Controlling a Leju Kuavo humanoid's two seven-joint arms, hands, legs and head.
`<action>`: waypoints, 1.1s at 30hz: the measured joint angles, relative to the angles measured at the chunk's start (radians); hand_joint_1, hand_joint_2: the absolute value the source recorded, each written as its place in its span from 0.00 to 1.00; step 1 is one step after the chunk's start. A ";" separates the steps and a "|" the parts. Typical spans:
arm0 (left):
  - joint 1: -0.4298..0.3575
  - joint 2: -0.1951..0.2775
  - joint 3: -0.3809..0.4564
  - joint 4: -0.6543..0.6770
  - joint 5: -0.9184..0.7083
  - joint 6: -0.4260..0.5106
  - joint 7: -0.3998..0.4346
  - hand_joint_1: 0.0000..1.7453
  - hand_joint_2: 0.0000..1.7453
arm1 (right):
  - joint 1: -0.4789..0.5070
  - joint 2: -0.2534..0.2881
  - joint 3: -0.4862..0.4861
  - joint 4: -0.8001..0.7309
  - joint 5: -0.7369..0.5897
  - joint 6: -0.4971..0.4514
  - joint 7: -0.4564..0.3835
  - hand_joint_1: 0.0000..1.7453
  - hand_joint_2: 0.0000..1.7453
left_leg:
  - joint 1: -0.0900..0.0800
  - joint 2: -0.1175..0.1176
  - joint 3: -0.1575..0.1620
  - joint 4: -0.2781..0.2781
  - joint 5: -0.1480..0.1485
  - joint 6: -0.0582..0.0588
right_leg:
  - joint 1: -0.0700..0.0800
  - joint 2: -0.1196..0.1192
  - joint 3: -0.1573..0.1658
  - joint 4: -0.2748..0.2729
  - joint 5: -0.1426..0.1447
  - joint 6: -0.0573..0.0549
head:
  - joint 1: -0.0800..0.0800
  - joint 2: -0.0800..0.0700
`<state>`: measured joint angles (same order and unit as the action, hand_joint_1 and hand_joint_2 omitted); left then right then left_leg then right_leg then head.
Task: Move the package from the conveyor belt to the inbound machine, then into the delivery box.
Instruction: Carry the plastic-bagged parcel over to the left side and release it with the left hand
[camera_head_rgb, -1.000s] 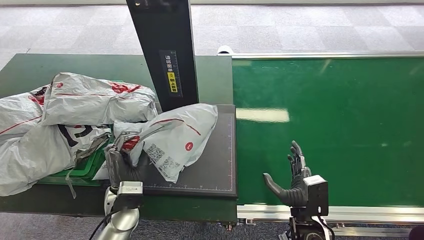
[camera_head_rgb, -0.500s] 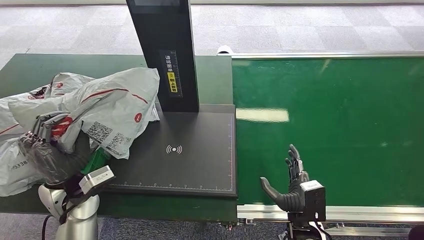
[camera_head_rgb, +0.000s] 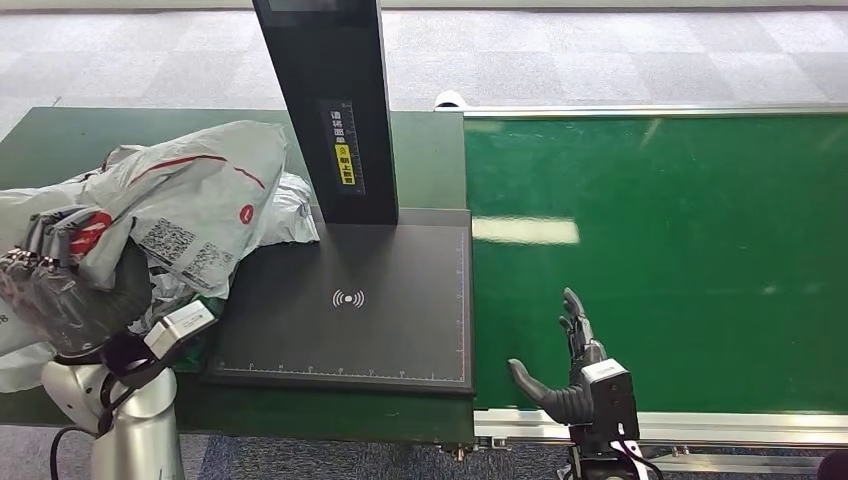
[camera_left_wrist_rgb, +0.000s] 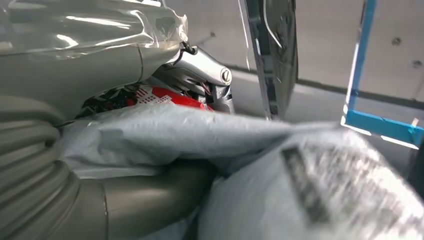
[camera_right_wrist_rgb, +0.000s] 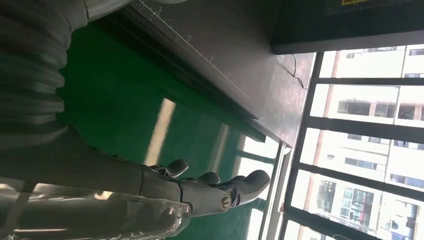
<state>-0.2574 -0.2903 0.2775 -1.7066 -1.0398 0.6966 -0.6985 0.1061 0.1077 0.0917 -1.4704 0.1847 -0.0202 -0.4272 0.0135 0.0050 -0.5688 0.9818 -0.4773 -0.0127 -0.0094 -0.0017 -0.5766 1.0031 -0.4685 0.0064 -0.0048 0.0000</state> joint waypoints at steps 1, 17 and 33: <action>-0.015 -0.001 0.017 0.003 -0.007 0.000 0.000 1.00 0.00 | 0.001 0.001 0.000 -0.001 0.006 0.000 0.000 0.00 1.00 | 0.000 0.000 0.000 0.000 0.000 0.000 | 0.000 0.000 0.000 0.000 0.000 0.000 | 0.000 0.000; -0.329 0.128 0.057 0.665 -0.483 -0.027 0.729 1.00 1.00 | 0.062 0.002 -0.039 -0.093 0.052 0.030 0.013 0.00 1.00 | 0.000 0.000 0.001 0.000 0.000 0.000 | 0.000 0.000 0.000 0.000 0.001 0.000 | 0.000 0.000; -0.387 0.226 -0.090 0.828 -0.485 -0.063 0.868 0.00 0.00 | 0.057 0.000 -0.032 -0.125 0.057 0.030 0.047 0.00 1.00 | 0.000 0.000 0.001 0.000 0.000 0.000 | 0.000 0.001 0.001 0.000 0.001 0.000 | 0.000 0.000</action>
<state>-0.6443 -0.0642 0.1875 -0.8789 -1.5244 0.6339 0.1691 0.1629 0.1079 0.0594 -1.5950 0.2418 0.0100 -0.3805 0.0134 0.0054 -0.5676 0.9820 -0.4769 -0.0128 -0.0095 -0.0008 -0.5756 1.0033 -0.4680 0.0064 -0.0047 -0.0002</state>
